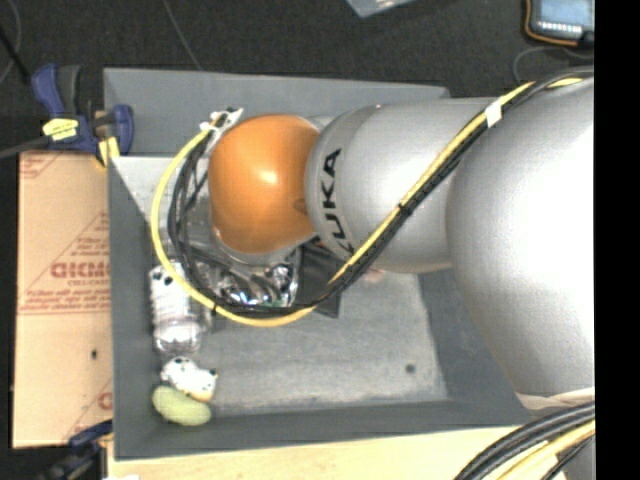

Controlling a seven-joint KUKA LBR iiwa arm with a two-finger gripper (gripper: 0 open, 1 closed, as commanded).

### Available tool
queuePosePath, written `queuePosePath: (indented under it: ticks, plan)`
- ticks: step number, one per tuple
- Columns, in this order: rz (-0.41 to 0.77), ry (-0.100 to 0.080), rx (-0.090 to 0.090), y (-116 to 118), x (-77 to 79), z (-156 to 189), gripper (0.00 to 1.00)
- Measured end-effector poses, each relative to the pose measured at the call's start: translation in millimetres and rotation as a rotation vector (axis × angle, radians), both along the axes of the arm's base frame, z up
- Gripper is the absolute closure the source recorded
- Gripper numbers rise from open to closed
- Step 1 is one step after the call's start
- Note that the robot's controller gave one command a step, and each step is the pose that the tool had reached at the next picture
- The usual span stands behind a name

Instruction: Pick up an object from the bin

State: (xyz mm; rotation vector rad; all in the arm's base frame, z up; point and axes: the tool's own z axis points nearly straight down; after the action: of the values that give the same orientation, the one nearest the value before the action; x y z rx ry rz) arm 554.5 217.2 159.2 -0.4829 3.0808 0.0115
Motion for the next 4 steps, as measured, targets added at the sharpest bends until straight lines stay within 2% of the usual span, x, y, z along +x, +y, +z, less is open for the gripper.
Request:
queuePosePath:
  ticks: [1,2,3,4]
  plan:
    - [0.026,0.008,-0.005,-8.1,5.8,-34.6,1.00]
    - [0.244,-0.002,-0.020,-15.8,13.9,-55.6,1.00]
    - [0.166,0.005,-0.027,-24.0,20.3,-80.8,1.00]
    - [0.281,-0.003,-0.021,-10.8,20.6,-93.5,1.00]
